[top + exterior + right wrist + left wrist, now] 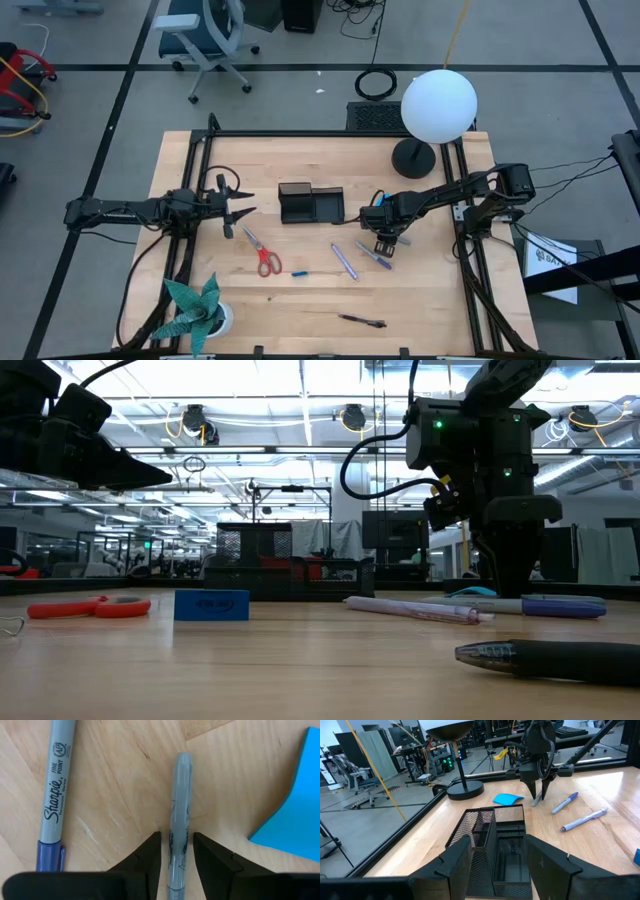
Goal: Pick and place office supplies into organizer
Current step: Put the gray marker pen into the desk organizer
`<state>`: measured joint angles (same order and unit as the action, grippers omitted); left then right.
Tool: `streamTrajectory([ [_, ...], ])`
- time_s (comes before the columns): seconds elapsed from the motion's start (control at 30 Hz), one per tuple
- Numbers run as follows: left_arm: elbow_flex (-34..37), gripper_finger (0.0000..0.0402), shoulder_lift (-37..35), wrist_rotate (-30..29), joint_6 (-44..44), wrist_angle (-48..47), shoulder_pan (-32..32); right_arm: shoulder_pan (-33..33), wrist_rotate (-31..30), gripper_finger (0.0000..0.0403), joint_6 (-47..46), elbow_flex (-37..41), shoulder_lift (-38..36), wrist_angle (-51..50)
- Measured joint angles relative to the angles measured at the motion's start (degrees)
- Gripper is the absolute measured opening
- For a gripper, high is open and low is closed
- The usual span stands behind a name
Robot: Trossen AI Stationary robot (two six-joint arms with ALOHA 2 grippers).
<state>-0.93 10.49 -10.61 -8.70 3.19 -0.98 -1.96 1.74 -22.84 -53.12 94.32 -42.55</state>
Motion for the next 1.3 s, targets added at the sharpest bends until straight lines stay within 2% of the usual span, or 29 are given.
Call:
streamTrajectory([
  [0.13,0.00,0.0189,0.00,0.00,-0.01,0.00,0.00,0.00,0.02,0.0082,1.47,0.00,0.00,-0.61],
  [0.33,0.00,0.0189,-0.01,0.02,-0.01,0.01,-0.01,-0.02,0.02,0.0025,4.72,0.00,-0.06,-0.84],
  [0.63,0.00,0.0189,0.00,0.01,0.00,0.01,0.01,-0.02,0.09,0.0024,7.05,0.00,-0.07,-0.89],
  [0.83,0.00,0.0189,-0.01,0.00,-0.01,0.00,0.01,0.00,3.08,0.0024,7.03,0.00,-0.48,-0.84],
  [1.0,0.00,0.0189,-0.01,0.00,0.01,-0.01,0.01,-0.02,3.02,0.0024,7.09,-1.31,-3.95,-0.40],
  [1.13,0.00,0.0189,0.00,0.00,0.00,0.00,0.00,-0.02,2.90,0.0024,8.49,-1.79,-8.78,5.22],
  [1.3,0.00,0.0189,-0.01,0.00,-0.01,0.01,-0.01,-0.04,0.87,0.0024,11.95,-1.90,-14.46,21.17],
])
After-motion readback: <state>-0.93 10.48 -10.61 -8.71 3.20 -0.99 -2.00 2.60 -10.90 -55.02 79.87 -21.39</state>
